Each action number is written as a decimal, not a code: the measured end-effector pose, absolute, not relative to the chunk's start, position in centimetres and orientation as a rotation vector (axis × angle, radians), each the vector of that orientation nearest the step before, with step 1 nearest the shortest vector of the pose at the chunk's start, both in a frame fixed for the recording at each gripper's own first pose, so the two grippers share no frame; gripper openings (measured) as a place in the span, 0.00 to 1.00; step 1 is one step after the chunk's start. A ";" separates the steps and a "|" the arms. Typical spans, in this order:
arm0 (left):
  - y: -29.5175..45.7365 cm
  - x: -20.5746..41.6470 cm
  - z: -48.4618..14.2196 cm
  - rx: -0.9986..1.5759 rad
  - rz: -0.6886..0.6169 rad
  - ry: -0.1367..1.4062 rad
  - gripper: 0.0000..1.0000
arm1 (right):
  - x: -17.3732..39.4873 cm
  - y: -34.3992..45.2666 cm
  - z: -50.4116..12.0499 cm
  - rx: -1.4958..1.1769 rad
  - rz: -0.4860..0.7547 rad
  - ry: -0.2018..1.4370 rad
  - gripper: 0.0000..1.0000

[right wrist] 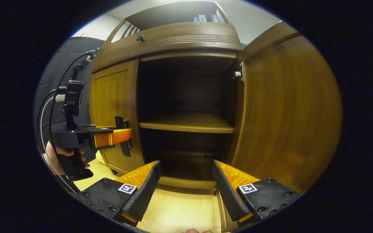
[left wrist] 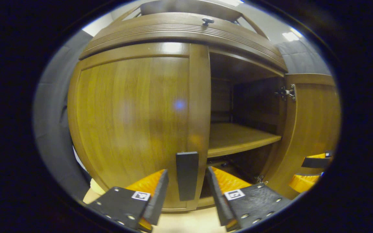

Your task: Open the right door of the double-door shoe cabinet with the right hand, and open the left door with the left hand.

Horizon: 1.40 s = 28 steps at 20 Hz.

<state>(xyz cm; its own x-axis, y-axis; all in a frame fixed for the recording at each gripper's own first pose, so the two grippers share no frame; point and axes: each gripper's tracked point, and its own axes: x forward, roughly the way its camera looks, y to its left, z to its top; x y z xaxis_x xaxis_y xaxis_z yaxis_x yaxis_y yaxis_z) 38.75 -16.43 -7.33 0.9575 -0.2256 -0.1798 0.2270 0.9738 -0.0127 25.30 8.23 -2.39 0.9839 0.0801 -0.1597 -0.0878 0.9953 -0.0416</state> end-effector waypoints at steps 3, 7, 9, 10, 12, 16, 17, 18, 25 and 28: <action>-16.0 39.4 -7.8 0.016 -0.212 0.205 0.64 | 25.2 8.3 -2.1 -0.033 0.097 0.150 0.96; -16.3 39.1 -8.0 0.019 -0.206 0.208 0.42 | 25.2 8.5 -2.1 -0.020 0.105 0.148 0.99; -16.5 39.5 -8.5 0.085 -0.207 0.201 0.31 | 25.0 8.7 -2.5 -0.010 0.121 0.175 0.96; -16.4 39.5 -8.5 0.089 -0.212 0.200 0.26 | 25.0 8.7 -2.2 -0.004 0.132 0.184 0.96; -16.6 39.3 -8.5 0.037 -0.213 0.206 0.22 | 25.1 8.6 -1.9 -0.003 0.140 0.179 0.96; -16.2 39.3 -8.7 0.046 -0.201 0.193 0.08 | 24.7 8.8 -2.1 0.000 0.139 0.175 0.96; -16.3 39.2 -8.6 0.032 -0.200 0.195 0.08 | 24.7 8.7 -2.0 -0.004 0.136 0.176 0.98; -16.3 39.2 -8.6 0.024 -0.198 0.194 0.08 | 24.7 8.8 -1.8 -0.009 0.132 0.175 0.96; -15.7 36.8 -8.5 0.019 -0.206 0.188 0.08 | 24.2 9.2 -1.8 -0.008 0.133 0.178 0.96; -15.2 35.3 -8.4 0.014 -0.216 0.189 0.08 | 23.3 9.8 -1.5 -0.013 0.137 0.181 0.99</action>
<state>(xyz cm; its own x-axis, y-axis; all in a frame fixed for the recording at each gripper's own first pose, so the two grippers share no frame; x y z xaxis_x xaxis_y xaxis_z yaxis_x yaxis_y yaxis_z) 35.34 -15.24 -8.42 0.9591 -0.2116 -0.1880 0.2142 0.9768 -0.0064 23.29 9.78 -1.53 0.9742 0.1351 -0.1806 -0.1374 0.9905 -0.0007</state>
